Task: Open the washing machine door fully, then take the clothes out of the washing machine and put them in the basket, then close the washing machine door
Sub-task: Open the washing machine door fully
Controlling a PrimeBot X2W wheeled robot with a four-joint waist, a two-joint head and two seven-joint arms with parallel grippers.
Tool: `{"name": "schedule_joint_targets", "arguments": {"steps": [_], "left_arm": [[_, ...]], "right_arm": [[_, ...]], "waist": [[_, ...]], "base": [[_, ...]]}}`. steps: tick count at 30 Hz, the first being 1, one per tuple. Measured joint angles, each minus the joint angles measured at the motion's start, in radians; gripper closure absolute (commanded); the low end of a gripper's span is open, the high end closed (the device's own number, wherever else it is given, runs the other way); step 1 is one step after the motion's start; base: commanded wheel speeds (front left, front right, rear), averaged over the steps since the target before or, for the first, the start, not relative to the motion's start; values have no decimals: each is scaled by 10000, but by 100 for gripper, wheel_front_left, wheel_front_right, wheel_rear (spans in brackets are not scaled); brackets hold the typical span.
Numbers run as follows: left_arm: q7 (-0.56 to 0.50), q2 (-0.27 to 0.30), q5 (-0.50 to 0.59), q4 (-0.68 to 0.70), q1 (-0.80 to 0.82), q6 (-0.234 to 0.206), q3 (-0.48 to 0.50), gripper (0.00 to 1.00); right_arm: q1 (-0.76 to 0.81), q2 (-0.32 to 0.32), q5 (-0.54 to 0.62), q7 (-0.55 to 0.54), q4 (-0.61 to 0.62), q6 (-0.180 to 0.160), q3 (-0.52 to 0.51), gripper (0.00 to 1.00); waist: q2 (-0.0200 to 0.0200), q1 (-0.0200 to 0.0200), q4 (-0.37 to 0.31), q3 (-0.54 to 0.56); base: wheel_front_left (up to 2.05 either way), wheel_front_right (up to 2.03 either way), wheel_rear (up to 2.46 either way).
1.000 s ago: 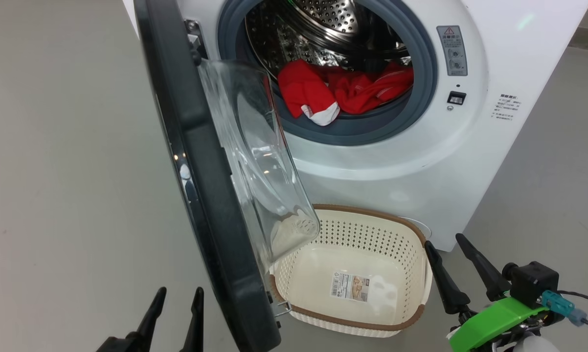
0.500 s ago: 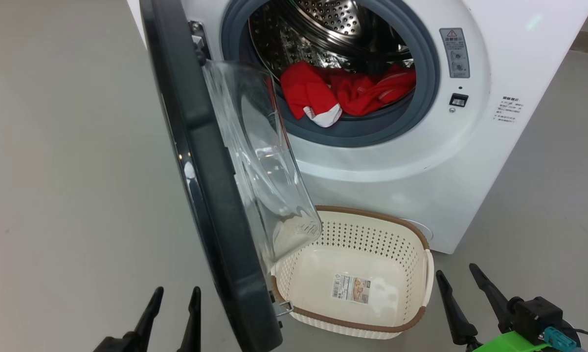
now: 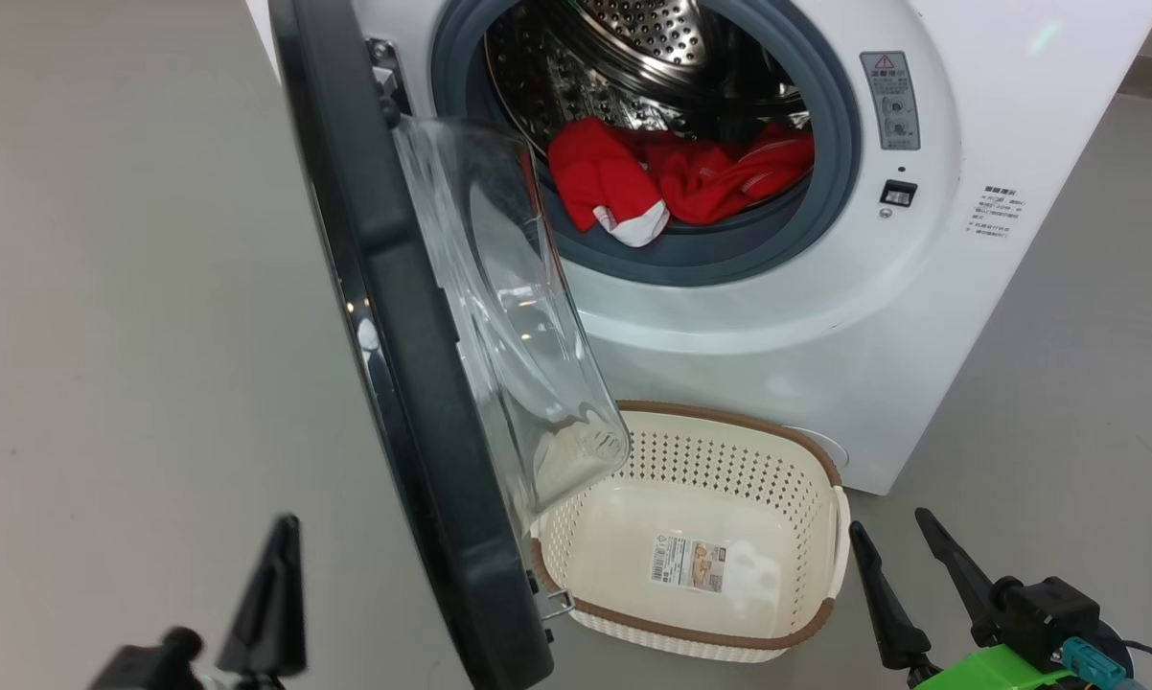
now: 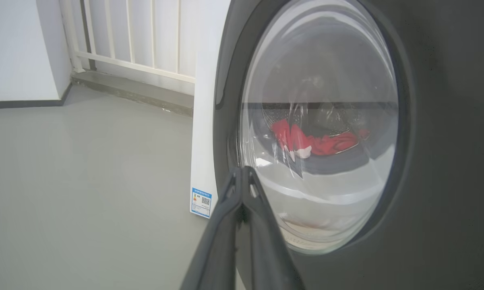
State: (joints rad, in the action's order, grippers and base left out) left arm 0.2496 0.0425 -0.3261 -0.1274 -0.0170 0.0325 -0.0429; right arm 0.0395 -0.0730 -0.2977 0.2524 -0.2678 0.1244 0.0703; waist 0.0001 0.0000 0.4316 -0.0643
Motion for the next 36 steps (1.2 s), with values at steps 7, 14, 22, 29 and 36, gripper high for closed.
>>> {"name": "schedule_joint_targets", "arguments": {"steps": [7,14,22,29,36], "left_arm": [[36,6,188,3317,222,-253,328,100],[86,8,794,4828,138,176,-1221,100],[84,61,943,3436,-572,656,-3137,100],[82,59,600,1137,-687,825,-3603,100],[71,21,384,692,-686,627,-3503,100]], "right_arm": [[-5,13,2,0,31,0,17,0],[-11,8,2,0,27,0,21,0],[-36,6,6,0,31,0,31,0],[-47,0,4,0,23,0,98,0],[-48,0,0,0,17,0,136,0]], "waist": [[0,0,18,-16],[0,0,28,-66],[0,0,16,-106],[0,0,-3,-106],[0,0,37,-38]], "base": [[0,0,0],[0,0,0],[0,0,0],[0,0,0],[0,0,0]]}}
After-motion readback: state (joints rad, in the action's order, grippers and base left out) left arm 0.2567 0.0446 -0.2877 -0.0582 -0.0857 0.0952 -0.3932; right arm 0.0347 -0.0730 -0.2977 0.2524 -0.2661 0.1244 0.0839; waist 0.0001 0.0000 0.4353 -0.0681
